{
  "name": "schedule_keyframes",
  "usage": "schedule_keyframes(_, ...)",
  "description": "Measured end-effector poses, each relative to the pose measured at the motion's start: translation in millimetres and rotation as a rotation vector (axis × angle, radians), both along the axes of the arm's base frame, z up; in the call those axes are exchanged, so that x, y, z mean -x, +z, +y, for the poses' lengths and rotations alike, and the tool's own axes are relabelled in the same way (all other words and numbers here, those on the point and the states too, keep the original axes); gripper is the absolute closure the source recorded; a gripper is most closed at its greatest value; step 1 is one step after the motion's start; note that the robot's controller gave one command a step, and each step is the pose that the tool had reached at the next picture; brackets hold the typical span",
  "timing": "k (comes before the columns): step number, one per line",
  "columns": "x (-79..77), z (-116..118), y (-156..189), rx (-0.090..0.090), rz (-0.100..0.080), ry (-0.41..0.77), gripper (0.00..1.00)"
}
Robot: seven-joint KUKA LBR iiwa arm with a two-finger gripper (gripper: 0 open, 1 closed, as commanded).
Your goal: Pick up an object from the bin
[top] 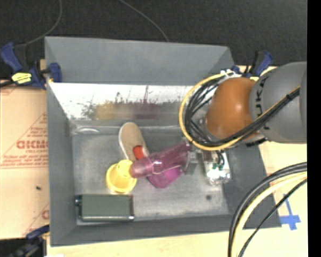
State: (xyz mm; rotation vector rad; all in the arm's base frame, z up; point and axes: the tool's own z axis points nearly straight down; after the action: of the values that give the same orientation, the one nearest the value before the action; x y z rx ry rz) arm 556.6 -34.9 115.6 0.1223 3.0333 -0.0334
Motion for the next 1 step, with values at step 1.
schedule_keyframes(1, 0.0, 0.0, 0.0, 0.0, 0.0, 0.0, 1.0)
